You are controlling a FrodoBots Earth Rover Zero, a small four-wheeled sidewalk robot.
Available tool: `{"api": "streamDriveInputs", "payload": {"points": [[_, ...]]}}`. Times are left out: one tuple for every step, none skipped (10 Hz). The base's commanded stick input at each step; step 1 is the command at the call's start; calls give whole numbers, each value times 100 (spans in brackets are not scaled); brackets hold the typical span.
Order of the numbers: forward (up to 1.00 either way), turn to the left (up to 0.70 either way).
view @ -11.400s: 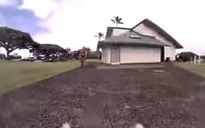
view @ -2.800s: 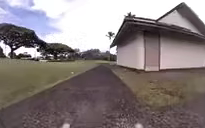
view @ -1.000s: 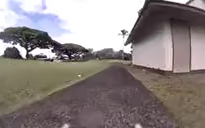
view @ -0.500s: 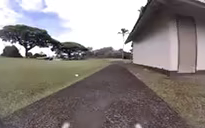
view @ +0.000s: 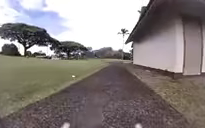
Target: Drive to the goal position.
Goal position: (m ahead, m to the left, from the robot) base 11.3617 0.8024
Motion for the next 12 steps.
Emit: {"api": "streamDriveInputs", "payload": {"points": [[70, 0], [70, 0], [70, 0], [70, 0], [70, 0], [70, 0], [70, 1], [70, 1], [70, 0], [70, 0], [70, 0], [70, 0]]}}
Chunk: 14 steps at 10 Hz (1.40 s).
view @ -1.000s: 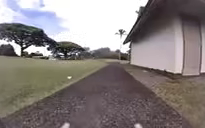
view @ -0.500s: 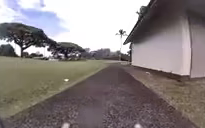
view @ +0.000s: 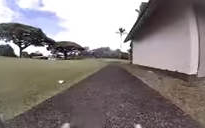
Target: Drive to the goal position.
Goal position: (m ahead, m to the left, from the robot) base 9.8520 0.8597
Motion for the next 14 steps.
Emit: {"api": "streamDriveInputs", "payload": {"points": [[70, 0], [70, 0], [70, 0], [70, 0], [70, 0], [70, 0], [70, 0], [70, 0], [70, 0], [70, 0], [70, 0], [70, 0], [70, 0], [70, 0]]}}
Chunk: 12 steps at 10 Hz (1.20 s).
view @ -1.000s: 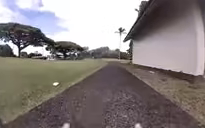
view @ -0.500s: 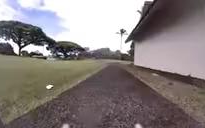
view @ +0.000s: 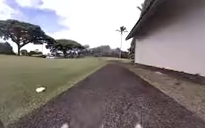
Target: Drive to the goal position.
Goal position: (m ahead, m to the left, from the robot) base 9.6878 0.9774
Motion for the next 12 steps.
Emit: {"api": "streamDriveInputs", "payload": {"points": [[70, 0], [70, 0], [70, 0], [70, 0], [70, 0], [70, -20], [70, -35], [70, 0], [70, 0], [70, 0], [70, 0], [70, 0]]}}
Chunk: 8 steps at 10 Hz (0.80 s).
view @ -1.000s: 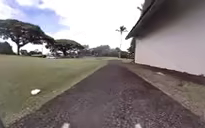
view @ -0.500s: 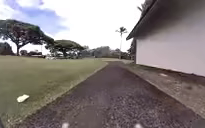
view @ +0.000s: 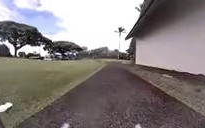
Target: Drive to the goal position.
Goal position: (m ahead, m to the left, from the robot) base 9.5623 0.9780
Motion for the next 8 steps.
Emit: {"api": "streamDriveInputs", "payload": {"points": [[70, 0], [70, 0], [70, 0], [70, 0], [70, 0], [70, 0], [70, 0], [70, 0]]}}
